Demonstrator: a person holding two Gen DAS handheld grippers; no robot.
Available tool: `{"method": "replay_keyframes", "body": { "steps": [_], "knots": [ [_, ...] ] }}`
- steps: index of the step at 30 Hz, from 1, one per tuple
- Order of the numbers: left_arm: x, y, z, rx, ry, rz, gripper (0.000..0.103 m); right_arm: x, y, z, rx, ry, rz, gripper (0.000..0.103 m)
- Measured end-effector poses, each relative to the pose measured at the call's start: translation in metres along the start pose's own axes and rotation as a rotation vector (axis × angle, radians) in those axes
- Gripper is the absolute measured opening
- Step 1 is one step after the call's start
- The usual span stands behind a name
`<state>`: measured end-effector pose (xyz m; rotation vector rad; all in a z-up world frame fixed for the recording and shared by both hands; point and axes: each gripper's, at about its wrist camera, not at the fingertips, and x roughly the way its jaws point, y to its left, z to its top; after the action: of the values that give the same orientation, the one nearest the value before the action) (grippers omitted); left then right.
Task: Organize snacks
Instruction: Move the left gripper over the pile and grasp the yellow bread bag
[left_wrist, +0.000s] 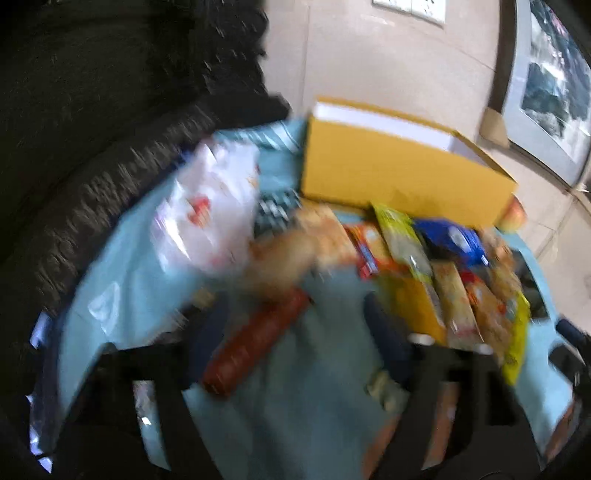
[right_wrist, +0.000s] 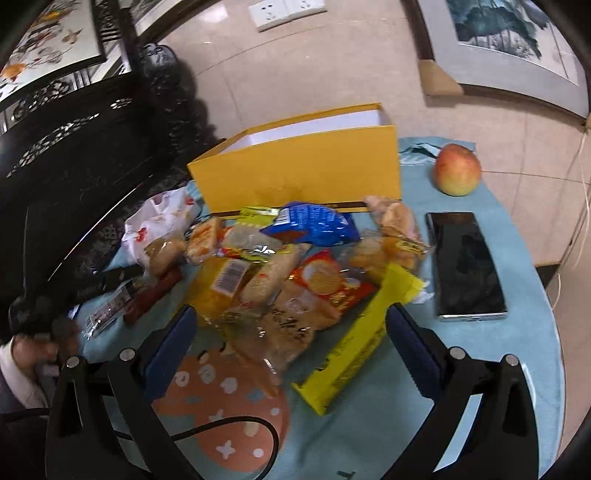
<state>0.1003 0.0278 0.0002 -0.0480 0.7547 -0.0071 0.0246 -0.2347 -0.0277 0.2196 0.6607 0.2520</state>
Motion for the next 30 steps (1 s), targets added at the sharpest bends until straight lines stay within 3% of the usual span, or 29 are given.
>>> {"method": "replay_keyframes", "body": {
  "steps": [5, 9, 10, 11, 13, 14, 17, 22, 24, 26, 28, 30],
  "knots": [
    [0.021, -0.022, 0.022, 0.106, 0.014, 0.017, 0.079, 0.012, -0.017, -0.005, 0.063, 0.024, 0.032, 0.102],
    [0.051, -0.034, 0.026, 0.179, 0.090, 0.056, 0.079, 0.013, -0.029, -0.002, 0.152, 0.057, 0.065, 0.102],
    [0.060, -0.035, 0.024, 0.183, 0.113, 0.068, 0.071, 0.011, -0.030, -0.002, 0.158, 0.049, 0.075, 0.102],
    [0.065, -0.033, 0.021, 0.183, 0.123, 0.090, 0.046, 0.009, -0.030, -0.001, 0.156, 0.044, 0.071, 0.102],
    [0.072, -0.031, 0.020, 0.186, 0.109, 0.141, 0.028, 0.007, -0.027, -0.001, 0.135, 0.029, 0.052, 0.102],
    [0.073, -0.028, 0.020, 0.183, 0.102, 0.142, 0.020, 0.008, -0.026, -0.002, 0.127, 0.031, 0.049, 0.102],
    [0.073, -0.017, 0.021, 0.144, 0.102, 0.104, 0.016, 0.012, -0.023, -0.004, 0.120, 0.051, 0.057, 0.102],
    [0.072, -0.023, 0.011, 0.199, 0.095, 0.128, 0.016, 0.016, -0.030, -0.006, 0.157, 0.065, 0.067, 0.102],
    [0.073, -0.027, 0.011, 0.210, 0.100, 0.116, 0.028, 0.019, -0.035, -0.008, 0.187, 0.080, 0.063, 0.102],
    [0.076, -0.039, 0.009, 0.268, 0.118, 0.096, 0.057, 0.020, -0.039, -0.008, 0.207, 0.084, 0.065, 0.102],
    [0.084, -0.051, 0.004, 0.357, 0.130, 0.124, 0.066, 0.020, -0.040, -0.008, 0.217, 0.085, 0.070, 0.102],
    [0.094, -0.055, 0.003, 0.396, 0.129, 0.169, 0.065, 0.019, -0.040, -0.008, 0.214, 0.081, 0.069, 0.102]
  ]
}}
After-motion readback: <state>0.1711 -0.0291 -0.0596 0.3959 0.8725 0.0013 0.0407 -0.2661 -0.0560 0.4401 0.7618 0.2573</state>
